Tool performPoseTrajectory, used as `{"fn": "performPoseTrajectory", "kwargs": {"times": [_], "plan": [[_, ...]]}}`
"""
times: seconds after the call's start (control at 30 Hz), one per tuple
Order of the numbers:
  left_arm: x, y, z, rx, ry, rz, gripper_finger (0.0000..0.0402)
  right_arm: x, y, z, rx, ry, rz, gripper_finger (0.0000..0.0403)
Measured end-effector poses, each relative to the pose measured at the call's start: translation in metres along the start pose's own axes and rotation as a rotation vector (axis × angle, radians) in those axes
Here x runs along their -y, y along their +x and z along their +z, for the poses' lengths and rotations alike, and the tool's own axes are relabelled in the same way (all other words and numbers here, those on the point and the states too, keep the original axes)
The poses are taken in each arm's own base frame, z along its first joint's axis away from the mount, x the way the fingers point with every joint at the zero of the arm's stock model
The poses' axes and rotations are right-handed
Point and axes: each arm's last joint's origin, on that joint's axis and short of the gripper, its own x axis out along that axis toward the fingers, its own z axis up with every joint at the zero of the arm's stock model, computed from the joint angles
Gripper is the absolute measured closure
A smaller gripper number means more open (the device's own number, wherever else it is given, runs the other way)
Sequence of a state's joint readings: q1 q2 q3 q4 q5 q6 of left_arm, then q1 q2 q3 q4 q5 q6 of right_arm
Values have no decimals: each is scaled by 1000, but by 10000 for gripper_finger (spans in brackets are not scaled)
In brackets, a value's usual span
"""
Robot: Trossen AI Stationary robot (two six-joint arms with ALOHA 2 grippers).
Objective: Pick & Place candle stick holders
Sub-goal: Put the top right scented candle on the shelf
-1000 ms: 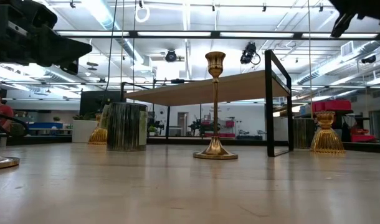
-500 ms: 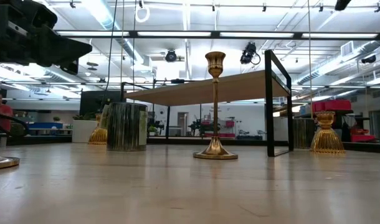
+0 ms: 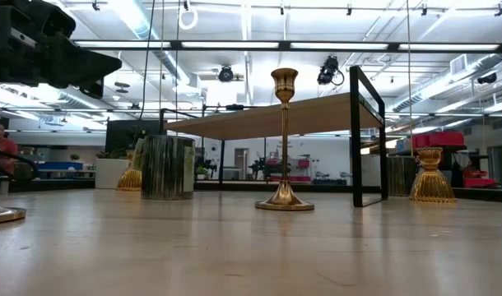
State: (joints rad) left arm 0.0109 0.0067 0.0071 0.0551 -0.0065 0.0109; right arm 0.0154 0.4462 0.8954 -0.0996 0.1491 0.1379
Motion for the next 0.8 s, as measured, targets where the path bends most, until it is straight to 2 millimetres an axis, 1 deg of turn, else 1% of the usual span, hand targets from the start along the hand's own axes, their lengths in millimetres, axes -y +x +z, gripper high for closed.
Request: {"fn": "performPoseTrajectory", "kwargs": {"times": [0.13, 0.23, 0.4, 0.8], "plan": [[0, 0, 0, 0, 0, 0, 390, -3, 9, 10, 1, 0, 8, 401], [0, 0, 0, 0, 0, 0, 390, -4, 15, 13, -3, -1, 8, 401], [0, 0, 0, 0, 0, 0, 390, -4, 19, 10, -28, -5, 4, 401], [0, 0, 0, 0, 0, 1, 390, -4, 19, 8, -45, -9, 2, 401]]}}
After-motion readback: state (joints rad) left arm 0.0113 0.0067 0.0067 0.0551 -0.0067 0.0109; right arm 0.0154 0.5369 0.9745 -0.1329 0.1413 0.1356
